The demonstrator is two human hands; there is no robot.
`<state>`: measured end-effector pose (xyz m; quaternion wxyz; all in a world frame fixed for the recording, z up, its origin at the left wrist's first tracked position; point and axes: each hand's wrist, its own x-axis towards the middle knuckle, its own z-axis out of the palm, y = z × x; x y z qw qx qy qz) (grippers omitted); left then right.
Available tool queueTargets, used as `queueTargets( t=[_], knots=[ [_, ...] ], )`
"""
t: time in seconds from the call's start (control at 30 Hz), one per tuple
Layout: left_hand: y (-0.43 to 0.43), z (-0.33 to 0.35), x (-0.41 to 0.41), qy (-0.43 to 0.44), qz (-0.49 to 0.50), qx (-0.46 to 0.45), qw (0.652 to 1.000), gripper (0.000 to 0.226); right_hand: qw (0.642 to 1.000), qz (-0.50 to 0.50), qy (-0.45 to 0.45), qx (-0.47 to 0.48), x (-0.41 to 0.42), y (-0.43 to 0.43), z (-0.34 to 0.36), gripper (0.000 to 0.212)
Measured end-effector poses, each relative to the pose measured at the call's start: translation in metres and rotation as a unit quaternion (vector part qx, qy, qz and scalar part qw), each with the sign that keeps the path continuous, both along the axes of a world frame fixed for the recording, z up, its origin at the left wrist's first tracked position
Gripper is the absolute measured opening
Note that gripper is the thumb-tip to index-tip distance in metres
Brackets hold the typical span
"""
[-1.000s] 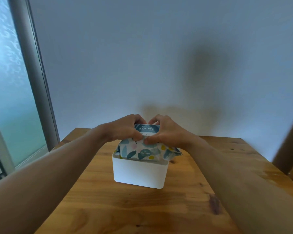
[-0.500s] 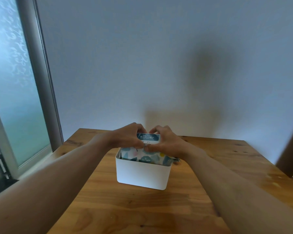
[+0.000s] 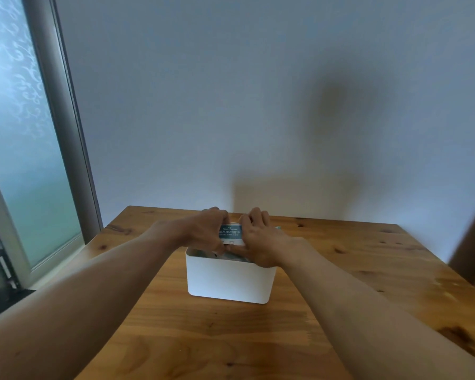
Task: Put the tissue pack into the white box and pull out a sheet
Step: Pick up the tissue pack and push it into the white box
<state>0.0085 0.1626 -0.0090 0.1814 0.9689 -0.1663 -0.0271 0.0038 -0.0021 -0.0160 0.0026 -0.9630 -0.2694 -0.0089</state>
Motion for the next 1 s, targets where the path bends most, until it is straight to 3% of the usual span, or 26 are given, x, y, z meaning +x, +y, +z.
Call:
queueTargets(
  t=[0.3,0.47,0.57,0.8,1.0],
  knots=[
    [-0.01,-0.006,0.003,-0.03,-0.008,0.075,0.997,0.05,0.991,-0.024,-0.023,-0.129,0.002,0.006,0.006,0.071],
    [-0.005,-0.003,0.005,-0.015,-0.001,0.039,0.999,0.048,0.994,-0.063,0.065,-0.065,0.005,0.005,0.022,0.078],
    [-0.006,0.003,0.005,-0.02,0.006,0.007,1.0,0.048,0.992,-0.074,0.079,-0.065,0.006,0.002,0.027,0.072],
    [-0.006,0.014,0.006,-0.014,0.01,-0.095,0.995,0.036,0.995,-0.073,0.064,0.012,0.011,-0.01,0.033,0.073],
    [-0.004,0.031,0.004,-0.031,0.029,-0.155,0.987,0.046,0.997,-0.051,-0.019,0.053,0.009,-0.015,0.044,0.074]
  ],
)
